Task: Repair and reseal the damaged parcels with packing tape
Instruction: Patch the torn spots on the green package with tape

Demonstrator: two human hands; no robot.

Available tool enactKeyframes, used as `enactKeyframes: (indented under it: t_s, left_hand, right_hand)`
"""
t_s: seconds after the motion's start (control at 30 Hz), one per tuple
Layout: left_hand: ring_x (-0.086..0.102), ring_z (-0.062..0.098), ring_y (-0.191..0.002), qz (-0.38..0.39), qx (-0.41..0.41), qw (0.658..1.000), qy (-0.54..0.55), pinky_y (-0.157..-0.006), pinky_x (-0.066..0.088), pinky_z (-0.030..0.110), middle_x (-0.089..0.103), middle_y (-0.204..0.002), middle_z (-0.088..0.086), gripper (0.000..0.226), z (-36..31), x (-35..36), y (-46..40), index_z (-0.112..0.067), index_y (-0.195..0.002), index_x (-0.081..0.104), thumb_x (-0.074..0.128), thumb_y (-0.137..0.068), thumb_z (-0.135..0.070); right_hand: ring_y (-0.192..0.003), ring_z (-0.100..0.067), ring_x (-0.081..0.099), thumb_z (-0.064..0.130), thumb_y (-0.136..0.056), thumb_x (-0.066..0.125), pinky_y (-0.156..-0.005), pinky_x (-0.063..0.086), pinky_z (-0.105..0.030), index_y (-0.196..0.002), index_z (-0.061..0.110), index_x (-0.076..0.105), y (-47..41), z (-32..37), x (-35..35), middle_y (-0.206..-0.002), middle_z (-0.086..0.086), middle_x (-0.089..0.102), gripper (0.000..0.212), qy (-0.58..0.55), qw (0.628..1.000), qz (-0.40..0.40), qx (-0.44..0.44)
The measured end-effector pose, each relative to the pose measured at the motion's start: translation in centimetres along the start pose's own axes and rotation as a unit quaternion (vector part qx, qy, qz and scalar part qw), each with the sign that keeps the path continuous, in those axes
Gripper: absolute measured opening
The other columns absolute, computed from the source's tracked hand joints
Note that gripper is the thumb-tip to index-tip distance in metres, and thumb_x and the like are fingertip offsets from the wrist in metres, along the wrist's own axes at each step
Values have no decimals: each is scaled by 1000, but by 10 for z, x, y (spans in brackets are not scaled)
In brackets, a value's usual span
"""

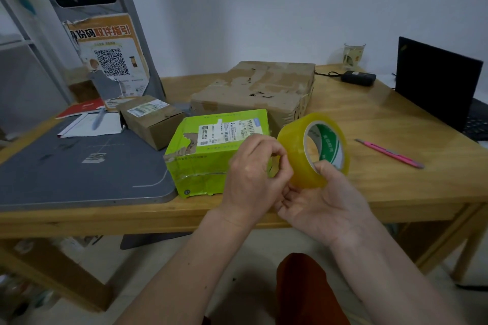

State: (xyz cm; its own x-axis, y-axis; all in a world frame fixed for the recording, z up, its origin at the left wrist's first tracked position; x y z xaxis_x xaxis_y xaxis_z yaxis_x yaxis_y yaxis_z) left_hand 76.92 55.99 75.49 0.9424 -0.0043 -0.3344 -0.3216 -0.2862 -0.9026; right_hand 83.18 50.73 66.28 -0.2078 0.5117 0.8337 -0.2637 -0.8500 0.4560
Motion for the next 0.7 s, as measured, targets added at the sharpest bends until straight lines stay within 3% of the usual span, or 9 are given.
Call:
enactKeyframes:
  t_s: [0.17,0.3,0.43,0.5,0.6,0.7]
  left_hand:
    - [60,20,-74,11,19,1000,-11,-67,51,26,62,-78,8,5,-5,-1,4,-1,-73,63,60,-76,-4]
    - [59,19,-73,24,24,999,-22,-65,50,26,61,-77,8,4,-7,-1,7,-1,-73,62,59,-75,-4]
    - [55,13,-70,46,-20,999,20,-64,48,24,61,-75,4,6,4,-2,3,-4,-73,62,59,-74,-9]
    - [56,10,-67,51,-96,992,68,-63,50,23,63,-73,1,2,18,-4,-2,-7,-73,63,62,-73,-9]
    - [59,6,-65,95,-232,959,128,-63,53,22,65,-71,-6,14,40,4,-4,-13,-72,65,68,-73,0]
    - [60,7,-69,98,-194,969,120,-65,53,23,65,-75,-5,5,36,2,-5,-12,-77,65,66,-77,-7]
  right_hand:
    - [-118,-26,57,24,-85,48,-106,41,-41,-104,2,66,-5,3,-2,-120,-15,63,34,-3,1000,-5,-7]
    - [-107,-31,62,26,-90,44,-103,42,-47,-102,0,67,-7,3,0,-111,-20,66,37,0,1000,-4,-8]
    - [-109,-26,60,40,-97,37,-102,42,-40,-98,3,67,-13,-1,-4,-110,-16,66,48,14,1000,-4,12]
    - [-93,-22,61,42,-95,39,-90,45,-33,-95,3,66,-16,-2,-3,-98,-13,65,47,25,1000,-2,18]
    - [-70,-20,55,42,-94,41,-71,45,-31,-87,2,65,-17,-2,-4,-71,-10,59,47,34,999,-14,22]
    - [-68,-19,53,44,-94,41,-68,44,-32,-83,3,64,-18,-3,-6,-66,-10,57,48,37,999,-28,24]
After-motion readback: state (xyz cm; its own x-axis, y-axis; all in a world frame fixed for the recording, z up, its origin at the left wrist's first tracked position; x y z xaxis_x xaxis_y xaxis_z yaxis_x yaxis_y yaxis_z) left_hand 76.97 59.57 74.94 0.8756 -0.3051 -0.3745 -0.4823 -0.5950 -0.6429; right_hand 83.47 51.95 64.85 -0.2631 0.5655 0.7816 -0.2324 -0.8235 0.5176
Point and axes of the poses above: each hand's wrist, its own y-axis away from the middle knuckle, its own x-axis out of the palm, z = x × y, the point moved 9 cm from there along -y, towards the middle knuckle
